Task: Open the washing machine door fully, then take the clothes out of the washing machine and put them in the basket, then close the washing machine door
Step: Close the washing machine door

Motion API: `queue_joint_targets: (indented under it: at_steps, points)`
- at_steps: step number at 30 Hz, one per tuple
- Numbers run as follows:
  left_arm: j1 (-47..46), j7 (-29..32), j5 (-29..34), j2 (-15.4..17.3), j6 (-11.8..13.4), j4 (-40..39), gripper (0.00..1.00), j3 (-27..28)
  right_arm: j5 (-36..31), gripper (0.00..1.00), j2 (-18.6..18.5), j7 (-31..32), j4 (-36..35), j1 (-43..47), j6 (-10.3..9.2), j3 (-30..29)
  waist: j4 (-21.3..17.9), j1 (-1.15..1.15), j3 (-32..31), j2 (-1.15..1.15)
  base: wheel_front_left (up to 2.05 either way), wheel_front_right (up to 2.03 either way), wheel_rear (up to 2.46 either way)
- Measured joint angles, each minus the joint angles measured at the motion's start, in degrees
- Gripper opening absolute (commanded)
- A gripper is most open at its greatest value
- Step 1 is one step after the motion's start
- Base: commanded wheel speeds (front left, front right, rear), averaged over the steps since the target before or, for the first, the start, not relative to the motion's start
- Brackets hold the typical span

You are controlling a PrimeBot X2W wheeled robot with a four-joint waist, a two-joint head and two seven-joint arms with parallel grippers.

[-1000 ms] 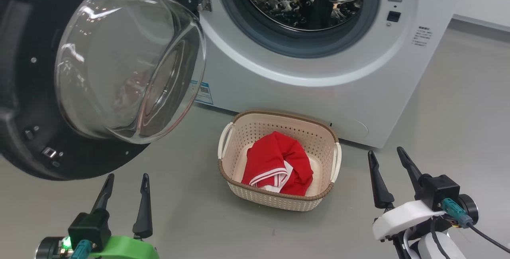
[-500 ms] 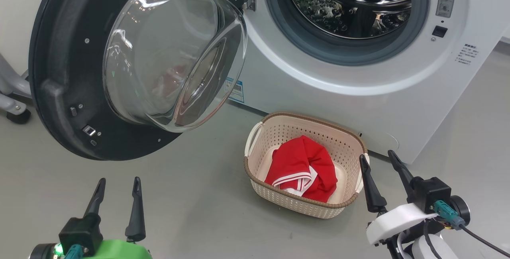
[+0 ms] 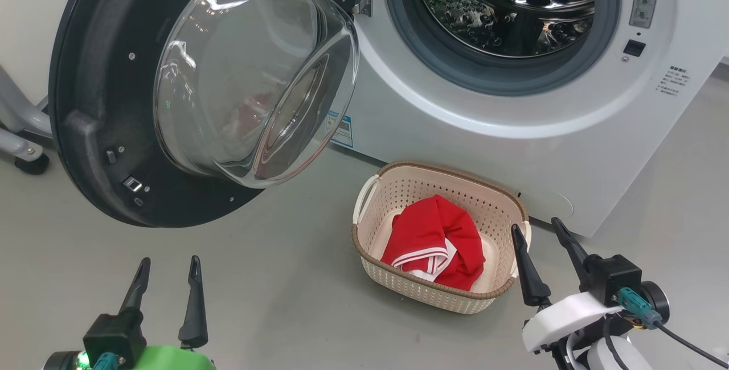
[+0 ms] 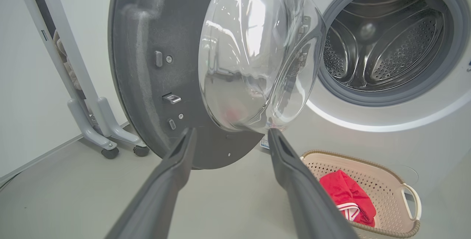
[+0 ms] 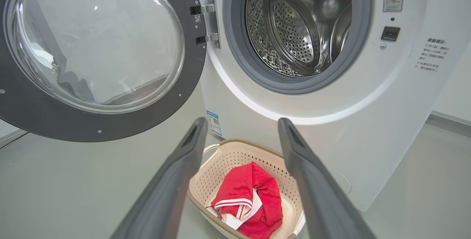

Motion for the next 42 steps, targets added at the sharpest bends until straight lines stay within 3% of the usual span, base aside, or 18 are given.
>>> queue_joint_targets:
  at_steps: [10, 11, 12, 14, 15, 22, 25, 29, 34, 38, 42]
  points:
    - [0.10, 0.00, -0.15, 0.00, 0.03, -0.08, 1.00, -0.01, 0.00, 1.00, 0.05, 0.00, 0.34, 0.00, 0.00, 0.19, 0.00, 0.00, -0.18, 0.00, 0.00, 0.00, 0.00]
    - [0.10, 0.00, -0.18, 0.00, 0.03, -0.08, 0.82, -0.02, 0.00, 1.00, 0.05, 0.00, 0.37, 0.00, 0.00, 0.21, -0.02, 0.00, -0.18, 0.00, 0.00, 0.00, 0.00]
    - [0.11, 0.01, -0.19, 0.00, 0.03, -0.09, 0.51, -0.05, 0.00, 1.00, 0.07, 0.00, 0.38, 0.00, 0.00, 0.23, -0.03, 0.00, -0.17, 0.00, 0.00, 0.00, 0.00]
    - [0.12, 0.01, -0.70, 0.00, -0.12, -0.14, 0.24, -0.20, 0.00, 1.00, 0.09, 0.01, 0.41, 0.00, 0.00, 0.32, -0.05, 0.00, -0.13, 0.00, 0.00, 0.00, 0.00]
    - [0.12, 0.01, -0.93, 0.00, -0.20, -0.18, 0.00, -0.29, 0.00, 1.00, 0.10, 0.00, 0.41, 0.00, 0.00, 0.36, -0.06, 0.00, -0.10, 0.00, 0.00, 0.00, 0.00]
    - [0.12, -0.01, -3.12, -0.11, -1.15, -0.86, 0.00, -0.35, 0.00, 1.00, 0.12, 0.00, 0.47, 0.00, 0.00, 0.40, 0.02, 0.00, -0.09, 0.00, 0.00, 0.00, 0.00]
    - [0.11, -0.68, -7.66, -0.68, -2.41, -1.81, 0.00, 0.05, 0.00, 1.00, 0.13, 0.01, 0.52, 0.00, 0.00, 0.38, 0.15, 0.00, -0.19, 0.00, 0.00, 0.00, 0.00]
    - [0.04, -1.29, -17.28, -1.10, -4.04, -3.66, 0.00, 2.08, 0.01, 1.00, 0.15, 0.00, 0.52, -0.01, 0.00, 0.38, 0.32, 0.00, -0.31, 0.00, 0.00, 0.00, 0.00]
    - [-0.15, -1.96, -34.84, -1.20, -6.33, -6.42, 0.00, 6.32, 0.00, 1.00, 0.23, 0.01, 0.46, -0.01, -0.01, 0.46, 0.44, 0.00, -0.15, 0.00, 0.00, 0.00, 0.00]
    - [-1.35, -3.76, -48.41, -1.21, -6.37, -8.65, 0.00, 7.10, 0.00, 1.00, 0.25, 0.00, 0.43, -0.02, -0.01, 0.59, 0.36, 0.00, 0.50, 0.00, 0.00, 0.00, 0.00]
    - [-2.93, -3.76, -59.21, -1.30, -7.50, -9.21, 0.00, 11.71, -0.01, 1.00, 0.23, 0.00, 0.37, -0.09, -0.02, 0.57, 0.26, 0.00, 1.25, 0.00, 0.00, 0.00, 0.00]
